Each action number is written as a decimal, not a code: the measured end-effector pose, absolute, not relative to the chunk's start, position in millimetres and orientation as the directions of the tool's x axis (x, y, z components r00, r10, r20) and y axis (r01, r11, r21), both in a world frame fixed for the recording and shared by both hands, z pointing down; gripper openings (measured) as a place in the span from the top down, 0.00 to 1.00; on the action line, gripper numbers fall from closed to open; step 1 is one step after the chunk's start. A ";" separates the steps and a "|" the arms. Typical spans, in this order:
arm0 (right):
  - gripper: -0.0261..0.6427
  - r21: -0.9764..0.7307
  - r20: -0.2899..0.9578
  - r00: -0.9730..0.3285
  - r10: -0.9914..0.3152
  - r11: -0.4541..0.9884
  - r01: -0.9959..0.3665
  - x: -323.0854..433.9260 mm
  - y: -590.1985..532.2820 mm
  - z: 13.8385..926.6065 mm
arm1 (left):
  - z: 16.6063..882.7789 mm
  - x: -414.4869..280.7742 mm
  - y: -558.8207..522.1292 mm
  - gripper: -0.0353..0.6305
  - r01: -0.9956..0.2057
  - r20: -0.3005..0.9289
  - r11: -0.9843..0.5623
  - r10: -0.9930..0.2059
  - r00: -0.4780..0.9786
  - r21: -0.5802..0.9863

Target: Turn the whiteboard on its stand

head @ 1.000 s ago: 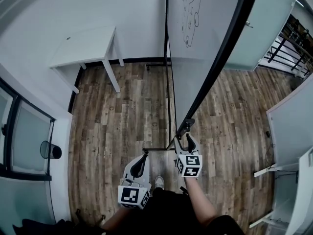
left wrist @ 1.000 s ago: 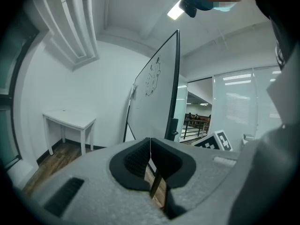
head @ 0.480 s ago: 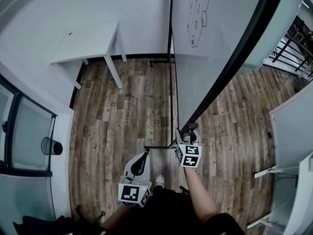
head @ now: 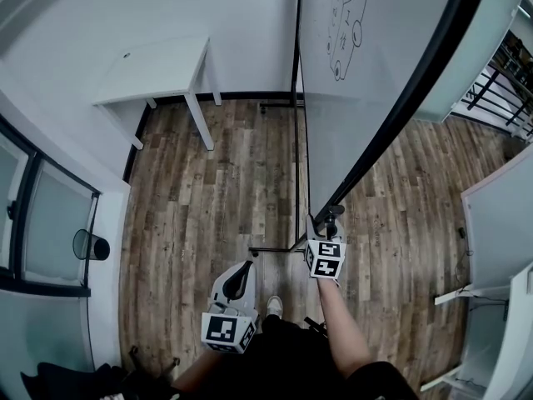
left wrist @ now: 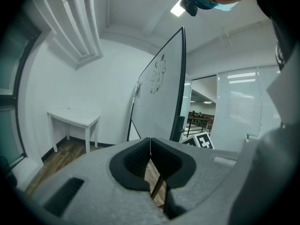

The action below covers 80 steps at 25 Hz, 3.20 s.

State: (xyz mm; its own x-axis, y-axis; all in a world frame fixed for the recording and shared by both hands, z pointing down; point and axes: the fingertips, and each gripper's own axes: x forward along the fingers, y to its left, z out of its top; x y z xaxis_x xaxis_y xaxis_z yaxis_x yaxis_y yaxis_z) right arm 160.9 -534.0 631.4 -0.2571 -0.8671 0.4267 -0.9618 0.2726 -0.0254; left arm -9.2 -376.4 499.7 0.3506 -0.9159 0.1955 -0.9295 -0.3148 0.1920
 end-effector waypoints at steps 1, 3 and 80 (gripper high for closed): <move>0.69 -0.025 0.425 -0.256 -0.868 0.271 -0.962 161.0 -534.1 631.2 | 500.1 -9.7 -374.4 0.92 -0.928 0.195 -0.319 -0.914 0.354 0.191; 0.69 -0.022 0.425 -0.253 -0.869 0.269 -0.963 161.1 -533.4 630.7 | 501.7 -11.1 -369.7 0.92 -0.926 0.199 -0.325 -0.911 0.361 0.190; 0.69 -0.042 0.419 -0.257 -0.871 0.264 -0.963 42.5 -295.0 637.3 | 481.4 -127.2 -116.9 0.92 -0.919 0.135 -0.348 -0.917 0.374 0.187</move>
